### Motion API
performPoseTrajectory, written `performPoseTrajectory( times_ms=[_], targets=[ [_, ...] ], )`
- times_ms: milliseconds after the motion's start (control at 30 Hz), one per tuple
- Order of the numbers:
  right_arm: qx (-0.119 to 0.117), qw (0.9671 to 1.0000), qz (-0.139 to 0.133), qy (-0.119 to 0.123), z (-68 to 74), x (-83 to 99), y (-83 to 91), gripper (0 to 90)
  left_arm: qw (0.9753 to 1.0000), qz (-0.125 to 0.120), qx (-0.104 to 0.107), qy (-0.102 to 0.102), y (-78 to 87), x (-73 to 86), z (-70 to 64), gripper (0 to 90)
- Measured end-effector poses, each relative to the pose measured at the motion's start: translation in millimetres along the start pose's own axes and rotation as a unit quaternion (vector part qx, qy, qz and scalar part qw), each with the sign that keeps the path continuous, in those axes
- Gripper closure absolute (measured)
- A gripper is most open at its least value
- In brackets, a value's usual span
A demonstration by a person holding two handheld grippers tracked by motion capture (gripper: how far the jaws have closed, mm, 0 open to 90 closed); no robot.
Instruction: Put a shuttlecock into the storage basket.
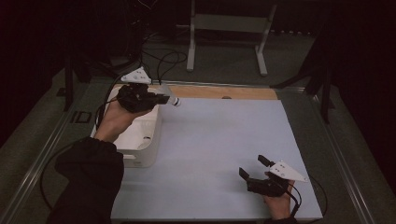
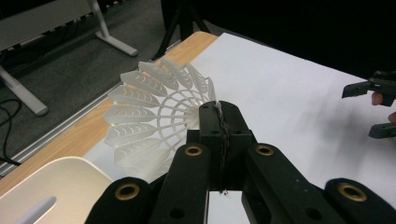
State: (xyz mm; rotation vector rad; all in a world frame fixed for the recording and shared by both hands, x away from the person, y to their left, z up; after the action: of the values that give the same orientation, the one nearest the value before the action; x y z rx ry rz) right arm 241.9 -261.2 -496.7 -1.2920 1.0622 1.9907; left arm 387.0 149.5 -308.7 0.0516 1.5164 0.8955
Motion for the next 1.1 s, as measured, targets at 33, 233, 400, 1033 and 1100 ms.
performPoseTrajectory(
  times_ms=[33,233,400,1033,1100],
  targets=[
    [0.0,1.0,0.0,0.0,0.0,0.0,-0.1,8.1,1.0,0.0,0.0,0.001,0.6,0.3,0.2,90.0],
    [0.001,1.0,0.001,0.001,-0.3,0.0,0.1,8.1,1.0,0.001,-0.006,0.005,4.8,3.3,2.8,90.0],
    [0.0,1.0,0.0,0.001,-0.2,0.2,-0.4,8.1,0.9999,0.006,-0.01,0.004,9.6,5.9,5.4,90.0],
    [-0.001,1.0,0.0,0.0,-0.2,0.1,-0.7,8.1,0.9995,0.007,-0.027,0.014,24.8,16.0,12.9,90.0],
    [-0.001,1.0,-0.001,0.001,-0.4,0.1,-0.6,8.1,0.9995,0.008,-0.029,0.013,27.2,17.3,14.1,90.0]
  ],
)
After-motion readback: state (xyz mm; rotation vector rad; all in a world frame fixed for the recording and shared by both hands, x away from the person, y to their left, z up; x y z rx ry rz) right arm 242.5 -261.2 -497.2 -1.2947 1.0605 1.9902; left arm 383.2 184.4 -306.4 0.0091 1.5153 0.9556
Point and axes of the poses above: each handheld gripper's, and its own axes: y roughly backward along the jaws, x roughly out of its underside, z roughly to its left, the point moved 1 cm from there along -y, roughly forward along the jaws, and after that the axes turned 8 degrees about -y, right-handed, at the moved point
